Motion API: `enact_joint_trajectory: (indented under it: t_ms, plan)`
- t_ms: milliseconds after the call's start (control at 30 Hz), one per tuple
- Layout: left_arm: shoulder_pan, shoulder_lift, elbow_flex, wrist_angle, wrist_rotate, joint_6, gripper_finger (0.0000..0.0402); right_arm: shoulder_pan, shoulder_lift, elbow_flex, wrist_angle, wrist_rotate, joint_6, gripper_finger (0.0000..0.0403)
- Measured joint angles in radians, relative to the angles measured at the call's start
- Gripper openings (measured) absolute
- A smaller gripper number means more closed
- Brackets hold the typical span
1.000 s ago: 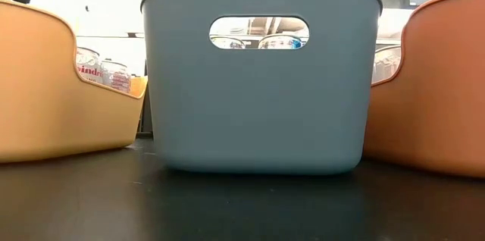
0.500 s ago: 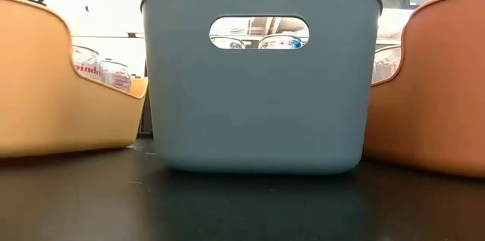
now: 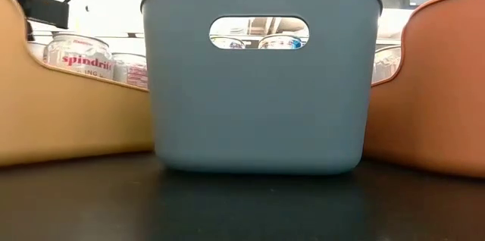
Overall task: Sort soda cans
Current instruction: Adjust the yellow bin
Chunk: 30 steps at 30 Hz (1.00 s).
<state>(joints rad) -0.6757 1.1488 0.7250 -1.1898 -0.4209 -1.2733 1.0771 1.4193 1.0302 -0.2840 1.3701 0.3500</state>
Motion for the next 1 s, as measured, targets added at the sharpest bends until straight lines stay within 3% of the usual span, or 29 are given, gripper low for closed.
enact_joint_trajectory:
  t_ms: [233, 367, 500, 800, 1000]
  plan:
    - [0.027, 0.004, 0.019, 0.037, 0.027, -0.063, 0.0000, 0.000, 0.000, 0.000, 0.000, -0.003, 0.000, 0.0002]
    - [0.017, -0.007, 0.071, 0.040, -0.014, -0.073, 0.0000, 0.000, 0.000, 0.000, 0.000, -0.006, 0.000, 0.0002]
    - [0.017, -0.006, 0.095, 0.062, 0.023, -0.118, 0.0000, 0.000, 0.000, 0.000, 0.000, -0.006, -0.001, 0.0002]
    - [-0.076, -0.001, 0.095, 0.076, 0.096, -0.307, 0.0000, 0.002, 0.000, 0.000, -0.002, -0.008, 0.007, 0.0002]
    - [-0.114, 0.015, 0.088, 0.201, 0.080, -0.326, 0.0000, -0.013, 0.000, 0.000, -0.181, -0.071, 0.278, 0.0001]
